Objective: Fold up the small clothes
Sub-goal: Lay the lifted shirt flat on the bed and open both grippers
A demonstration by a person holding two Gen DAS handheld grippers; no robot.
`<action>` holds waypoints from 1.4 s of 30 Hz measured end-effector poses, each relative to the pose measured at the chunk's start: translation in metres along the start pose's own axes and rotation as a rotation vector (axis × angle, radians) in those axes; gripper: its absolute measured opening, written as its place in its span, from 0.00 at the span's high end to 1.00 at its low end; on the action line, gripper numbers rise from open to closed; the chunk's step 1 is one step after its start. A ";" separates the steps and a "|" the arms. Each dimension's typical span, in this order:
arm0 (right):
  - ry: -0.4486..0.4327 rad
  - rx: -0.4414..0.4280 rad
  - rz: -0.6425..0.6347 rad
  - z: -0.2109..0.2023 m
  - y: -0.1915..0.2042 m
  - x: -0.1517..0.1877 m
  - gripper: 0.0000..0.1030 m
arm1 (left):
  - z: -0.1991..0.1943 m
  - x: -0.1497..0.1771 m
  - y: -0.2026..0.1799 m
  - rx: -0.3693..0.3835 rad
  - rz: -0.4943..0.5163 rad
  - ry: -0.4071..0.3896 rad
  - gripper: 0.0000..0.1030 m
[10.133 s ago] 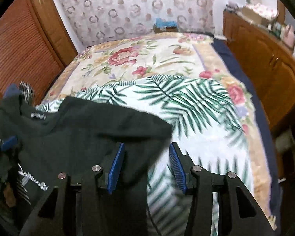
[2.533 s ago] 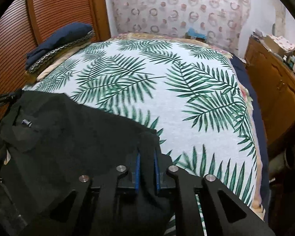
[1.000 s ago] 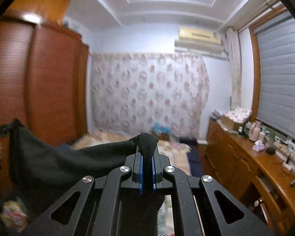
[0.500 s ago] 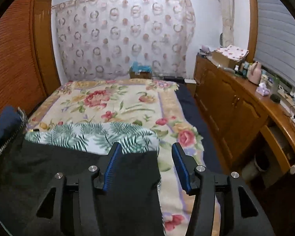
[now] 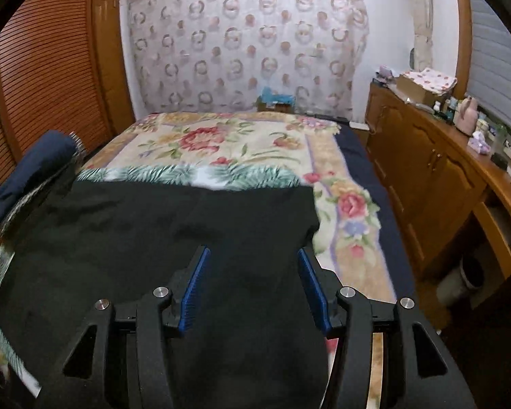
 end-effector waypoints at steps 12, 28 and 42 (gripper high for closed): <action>0.139 -0.046 0.079 -0.017 -0.039 0.066 0.47 | 0.015 0.075 -0.002 -0.011 -0.051 0.160 0.25; 0.040 0.003 0.116 0.005 -0.071 0.033 0.47 | 0.037 0.091 -0.012 -0.043 -0.010 0.246 0.20; 0.034 0.090 0.034 0.012 -0.035 0.051 0.46 | 0.020 0.084 0.002 0.011 -0.118 0.173 0.21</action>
Point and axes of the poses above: each gripper's, at about its wrist camera, not at the fingertips, and z roughly the way its jaws point, y to its left, x to its underside, the point moved 7 cm from there along z, roughly the way its jaws point, and after that the axes turned 3 degrees about z, right-handed, at the moved point
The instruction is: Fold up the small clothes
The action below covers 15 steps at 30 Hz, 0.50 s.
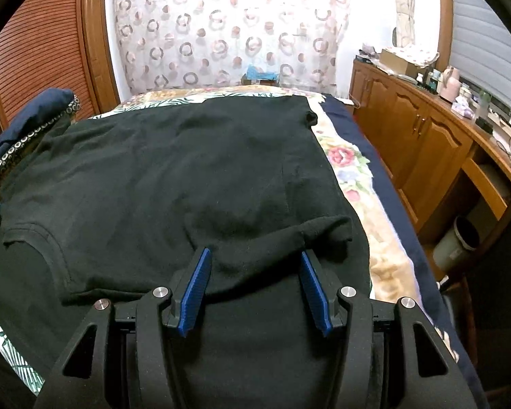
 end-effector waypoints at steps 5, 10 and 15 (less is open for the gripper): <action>-0.004 -0.002 0.000 -0.003 0.001 0.005 0.46 | -0.012 -0.007 0.013 0.017 -0.073 -0.046 0.44; -0.003 -0.004 0.000 -0.003 0.001 0.005 0.46 | -0.002 -0.011 0.013 -0.027 -0.056 -0.017 0.58; -0.003 -0.006 -0.001 -0.003 0.001 0.005 0.46 | 0.013 -0.010 0.017 -0.086 -0.051 0.024 0.59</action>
Point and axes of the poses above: each gripper's, at about its wrist camera, not at the fingertips, and z roughly the way its jaws point, y to its left, x to its underside, the point moved 7 cm from there along z, roughly the way its jaws point, and after that the axes turned 3 degrees about z, right-handed, at the moved point
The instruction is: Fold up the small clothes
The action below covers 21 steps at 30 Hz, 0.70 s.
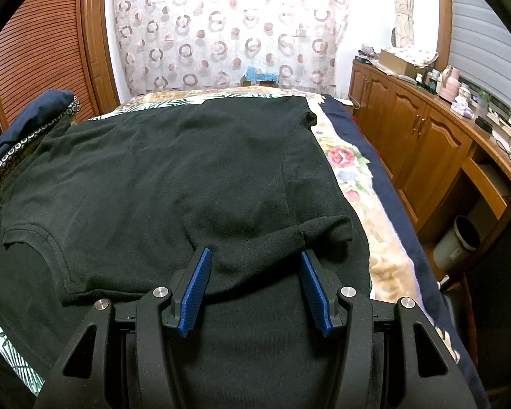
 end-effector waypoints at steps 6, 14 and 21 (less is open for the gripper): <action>0.000 -0.001 0.000 0.000 0.000 0.000 0.46 | 0.004 -0.003 0.001 -0.003 -0.007 0.006 0.59; 0.000 -0.002 -0.001 0.000 0.000 0.000 0.46 | 0.000 -0.011 -0.006 -0.010 0.044 -0.022 0.91; 0.001 -0.004 -0.001 0.000 0.000 0.000 0.46 | -0.006 -0.016 -0.008 -0.026 0.062 -0.045 0.95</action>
Point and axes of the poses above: each gripper's, at about its wrist camera, not at the fingertips, and z roughly the way its jaws point, y to its left, x to its underside, the point moved 7 cm from there along z, roughly the way its jaws point, and after that the axes turned 3 degrees about z, right-handed, at the moved point
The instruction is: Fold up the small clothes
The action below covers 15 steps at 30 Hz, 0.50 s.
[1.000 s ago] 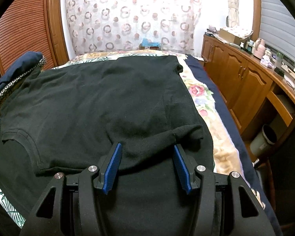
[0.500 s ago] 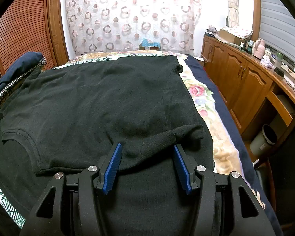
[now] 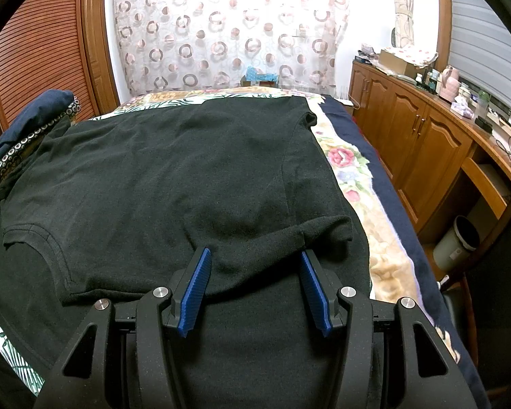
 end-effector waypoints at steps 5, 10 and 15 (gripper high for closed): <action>0.001 -0.013 0.018 -0.002 -0.001 0.000 0.46 | -0.010 -0.008 -0.008 -0.009 0.027 -0.033 0.95; 0.000 -0.007 0.018 -0.001 0.001 0.000 0.46 | 0.001 -0.010 -0.009 -0.023 0.035 0.009 0.94; 0.002 0.000 0.006 0.001 0.000 0.000 0.46 | 0.015 -0.007 -0.008 -0.016 0.032 0.055 0.94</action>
Point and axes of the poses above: each gripper's, at about its wrist camera, not at the fingertips, and z roughly the way its jaws point, y to its left, x to its underside, the point moved 7 cm from there along z, roughly the way its jaws point, and after that the axes turned 3 degrees about z, right-handed, at the moved point
